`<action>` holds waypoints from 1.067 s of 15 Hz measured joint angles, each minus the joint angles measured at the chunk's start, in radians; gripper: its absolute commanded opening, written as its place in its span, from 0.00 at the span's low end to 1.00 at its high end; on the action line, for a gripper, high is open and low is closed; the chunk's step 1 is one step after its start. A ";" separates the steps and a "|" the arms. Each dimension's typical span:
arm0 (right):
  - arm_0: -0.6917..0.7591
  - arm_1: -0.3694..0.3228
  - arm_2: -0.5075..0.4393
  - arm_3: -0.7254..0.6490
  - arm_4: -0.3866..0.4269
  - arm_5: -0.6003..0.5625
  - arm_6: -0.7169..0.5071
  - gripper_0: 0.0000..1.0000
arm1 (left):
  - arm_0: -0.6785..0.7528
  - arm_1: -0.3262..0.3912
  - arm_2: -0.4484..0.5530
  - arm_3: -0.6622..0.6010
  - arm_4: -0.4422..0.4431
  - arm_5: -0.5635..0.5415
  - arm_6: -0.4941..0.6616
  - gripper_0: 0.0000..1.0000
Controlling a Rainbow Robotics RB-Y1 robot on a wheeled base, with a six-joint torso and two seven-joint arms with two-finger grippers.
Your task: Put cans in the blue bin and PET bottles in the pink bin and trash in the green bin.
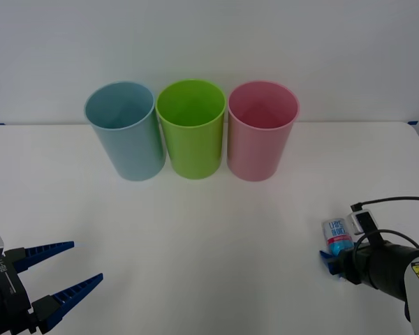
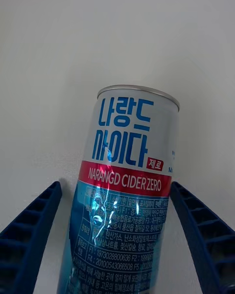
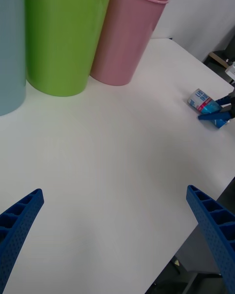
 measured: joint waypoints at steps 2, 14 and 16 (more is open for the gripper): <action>-0.007 0.001 0.004 0.020 0.000 0.019 0.005 0.00 | 0.000 0.000 0.000 0.000 0.000 0.000 0.000 1.00; -0.010 -0.041 -0.009 -0.027 -0.265 0.025 0.058 0.00 | 0.000 0.000 0.000 0.000 0.000 0.000 0.000 1.00; -0.001 -0.070 -0.013 -0.069 -0.390 0.025 0.080 0.00 | 0.000 0.000 0.000 0.000 0.000 0.000 0.000 1.00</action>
